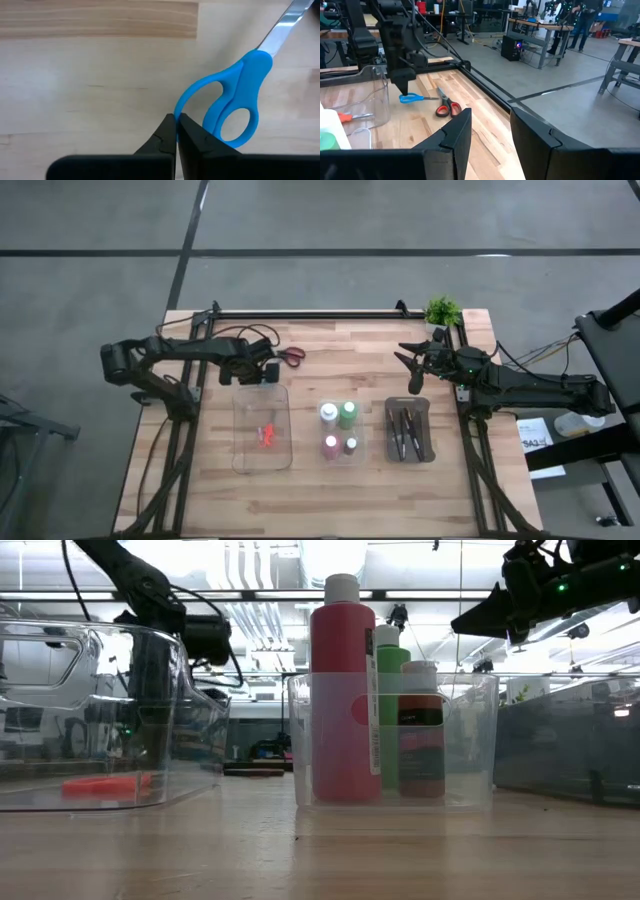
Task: Pick & Place Paint Supplies
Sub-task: Put the scissors into the transparent bin, then put the black scissors into the transparent bin
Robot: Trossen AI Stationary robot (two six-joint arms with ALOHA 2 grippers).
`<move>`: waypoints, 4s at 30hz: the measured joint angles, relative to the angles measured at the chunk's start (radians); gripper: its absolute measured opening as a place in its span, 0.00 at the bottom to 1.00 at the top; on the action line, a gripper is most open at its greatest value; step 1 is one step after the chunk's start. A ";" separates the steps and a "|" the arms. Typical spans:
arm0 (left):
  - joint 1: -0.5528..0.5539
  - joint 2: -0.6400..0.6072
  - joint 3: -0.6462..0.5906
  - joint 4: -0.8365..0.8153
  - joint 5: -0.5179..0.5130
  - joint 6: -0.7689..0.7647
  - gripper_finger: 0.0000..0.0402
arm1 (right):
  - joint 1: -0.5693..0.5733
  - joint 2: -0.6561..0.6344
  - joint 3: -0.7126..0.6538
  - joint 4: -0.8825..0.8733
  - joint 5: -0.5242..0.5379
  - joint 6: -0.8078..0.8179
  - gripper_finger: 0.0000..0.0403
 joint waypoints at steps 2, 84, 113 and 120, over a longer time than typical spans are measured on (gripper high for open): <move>0.000 -0.025 0.000 -0.003 0.000 -0.003 0.01 | 0.000 0.000 0.000 0.000 0.000 0.000 0.33; -0.911 -0.375 0.062 -0.179 -0.353 -1.024 0.24 | 0.000 0.000 0.000 0.000 0.000 0.000 0.33; -0.069 0.012 0.350 0.123 -0.016 0.186 0.29 | 0.000 0.000 0.000 0.000 0.000 0.000 0.33; -0.023 0.249 0.526 0.025 0.046 0.249 0.29 | 0.000 0.000 0.000 0.000 0.000 0.000 0.33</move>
